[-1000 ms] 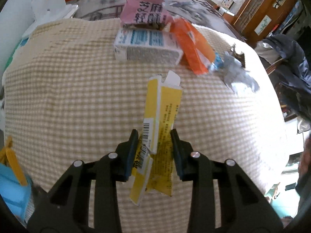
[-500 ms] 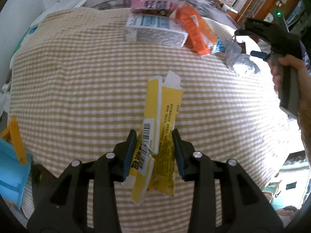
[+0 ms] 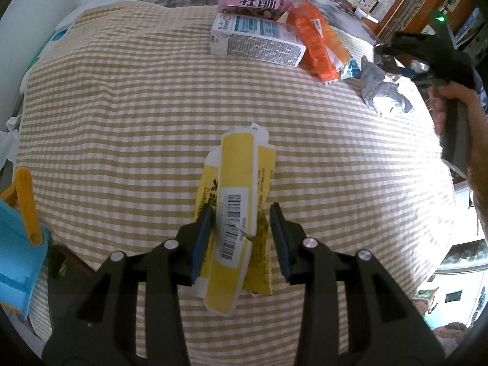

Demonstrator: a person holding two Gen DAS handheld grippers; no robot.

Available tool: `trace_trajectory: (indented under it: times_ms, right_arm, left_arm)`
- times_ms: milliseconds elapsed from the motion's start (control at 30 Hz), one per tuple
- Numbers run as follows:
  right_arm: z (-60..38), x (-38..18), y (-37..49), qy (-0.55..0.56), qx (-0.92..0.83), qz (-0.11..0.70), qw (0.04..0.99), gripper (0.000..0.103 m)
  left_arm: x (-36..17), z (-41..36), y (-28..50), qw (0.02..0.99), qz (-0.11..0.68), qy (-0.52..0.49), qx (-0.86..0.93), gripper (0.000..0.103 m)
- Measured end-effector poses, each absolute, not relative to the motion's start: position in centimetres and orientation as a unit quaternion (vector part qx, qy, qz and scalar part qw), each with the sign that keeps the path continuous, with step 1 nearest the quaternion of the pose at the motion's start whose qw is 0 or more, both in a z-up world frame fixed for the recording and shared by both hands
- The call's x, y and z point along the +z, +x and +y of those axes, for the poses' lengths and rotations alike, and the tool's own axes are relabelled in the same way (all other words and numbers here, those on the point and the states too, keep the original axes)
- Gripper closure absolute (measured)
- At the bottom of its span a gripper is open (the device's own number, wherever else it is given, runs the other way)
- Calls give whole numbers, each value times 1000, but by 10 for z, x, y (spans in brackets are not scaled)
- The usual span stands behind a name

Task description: Collect trash

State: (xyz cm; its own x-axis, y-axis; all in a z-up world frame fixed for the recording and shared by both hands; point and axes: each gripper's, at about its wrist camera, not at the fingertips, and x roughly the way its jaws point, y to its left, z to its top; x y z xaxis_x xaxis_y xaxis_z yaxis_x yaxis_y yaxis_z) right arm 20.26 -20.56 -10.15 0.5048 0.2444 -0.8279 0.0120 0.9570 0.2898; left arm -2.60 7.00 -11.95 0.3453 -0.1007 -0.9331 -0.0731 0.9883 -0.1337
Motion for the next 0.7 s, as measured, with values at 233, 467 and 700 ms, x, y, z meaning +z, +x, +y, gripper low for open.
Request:
trace_trajectory:
  times_ms: [233,467,700]
  right_arm:
    - [-205,-59,138,94,134,456,875,52]
    - [-198,-65,50,141,133,450,872,52]
    - [-189,-63,48,127,145,457,868,52]
  left_arm:
    - [-120,65,-22,818,571,-71,-14,67]
    - [-119,63,-11,818,570,-70,-17,67]
    - [-119,57,-4,820,569,-60,-23,59]
